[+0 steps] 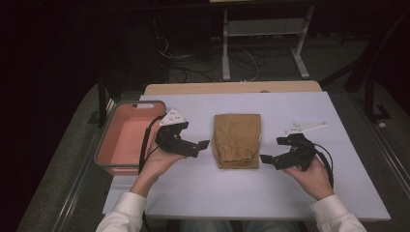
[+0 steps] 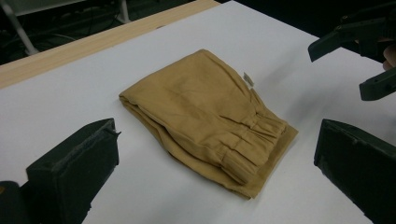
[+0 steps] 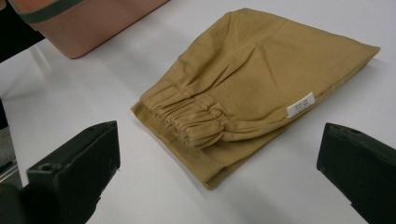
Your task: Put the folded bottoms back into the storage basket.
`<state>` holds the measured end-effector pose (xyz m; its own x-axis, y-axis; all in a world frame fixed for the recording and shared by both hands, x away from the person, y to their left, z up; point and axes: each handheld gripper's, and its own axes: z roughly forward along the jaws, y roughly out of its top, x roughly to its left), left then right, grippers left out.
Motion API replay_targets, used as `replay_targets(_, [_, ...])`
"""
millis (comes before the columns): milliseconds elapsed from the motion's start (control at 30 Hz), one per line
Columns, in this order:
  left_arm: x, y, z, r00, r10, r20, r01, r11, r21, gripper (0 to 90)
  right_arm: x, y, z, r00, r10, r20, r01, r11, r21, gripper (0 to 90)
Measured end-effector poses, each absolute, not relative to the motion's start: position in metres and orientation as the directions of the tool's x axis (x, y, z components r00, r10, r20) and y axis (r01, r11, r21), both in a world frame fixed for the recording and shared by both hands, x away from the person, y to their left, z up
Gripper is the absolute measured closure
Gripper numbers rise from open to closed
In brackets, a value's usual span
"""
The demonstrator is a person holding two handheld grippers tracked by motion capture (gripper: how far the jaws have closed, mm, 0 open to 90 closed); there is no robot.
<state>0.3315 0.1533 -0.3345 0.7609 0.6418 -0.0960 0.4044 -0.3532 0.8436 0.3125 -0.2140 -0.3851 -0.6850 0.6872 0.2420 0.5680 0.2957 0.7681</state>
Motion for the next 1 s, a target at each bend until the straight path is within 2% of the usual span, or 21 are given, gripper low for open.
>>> replay_targets(733, [0.357, 0.135, -0.33, 0.75, 0.652, -0.106, 0.415, -0.34, 0.844, 0.0, 0.33, -0.197, -0.396, -0.66, 0.697, 0.28, 0.601, 0.266, 0.754, 0.0])
replay_targets(1000, [0.371, 0.128, -0.335, 0.734, 0.668, -0.12, 0.433, -0.325, 0.841, 0.0, 0.337, -0.19, -0.403, -0.614, 0.723, 0.315, 0.644, 0.228, 0.731, 0.0])
